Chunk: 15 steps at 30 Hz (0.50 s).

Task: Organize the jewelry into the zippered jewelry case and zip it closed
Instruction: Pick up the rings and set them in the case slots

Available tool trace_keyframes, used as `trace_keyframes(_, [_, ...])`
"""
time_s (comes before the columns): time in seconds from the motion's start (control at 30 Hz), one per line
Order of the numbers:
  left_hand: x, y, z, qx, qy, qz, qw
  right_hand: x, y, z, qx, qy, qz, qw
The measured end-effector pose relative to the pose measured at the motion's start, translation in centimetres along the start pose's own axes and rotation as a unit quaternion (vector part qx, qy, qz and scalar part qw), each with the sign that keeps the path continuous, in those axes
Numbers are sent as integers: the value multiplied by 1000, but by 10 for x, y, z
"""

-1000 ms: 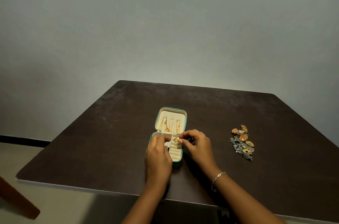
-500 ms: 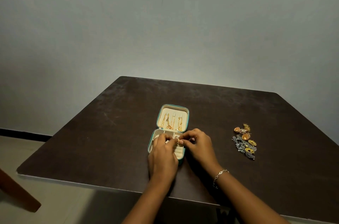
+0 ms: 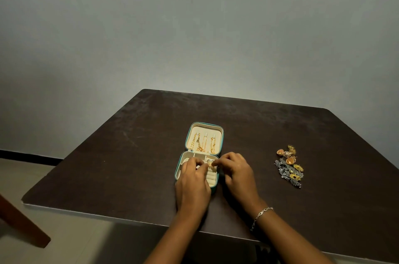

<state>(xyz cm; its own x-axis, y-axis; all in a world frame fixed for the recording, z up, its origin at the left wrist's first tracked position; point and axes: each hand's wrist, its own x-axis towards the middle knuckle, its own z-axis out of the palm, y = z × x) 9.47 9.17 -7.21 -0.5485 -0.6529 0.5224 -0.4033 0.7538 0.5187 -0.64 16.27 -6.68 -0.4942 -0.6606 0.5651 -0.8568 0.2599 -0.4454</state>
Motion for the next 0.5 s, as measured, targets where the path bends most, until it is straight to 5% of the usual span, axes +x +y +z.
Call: trace_keyframes(0.5, [-5,-4,2,-66,76,36,994,-10,8,-23,70,-17,23,997])
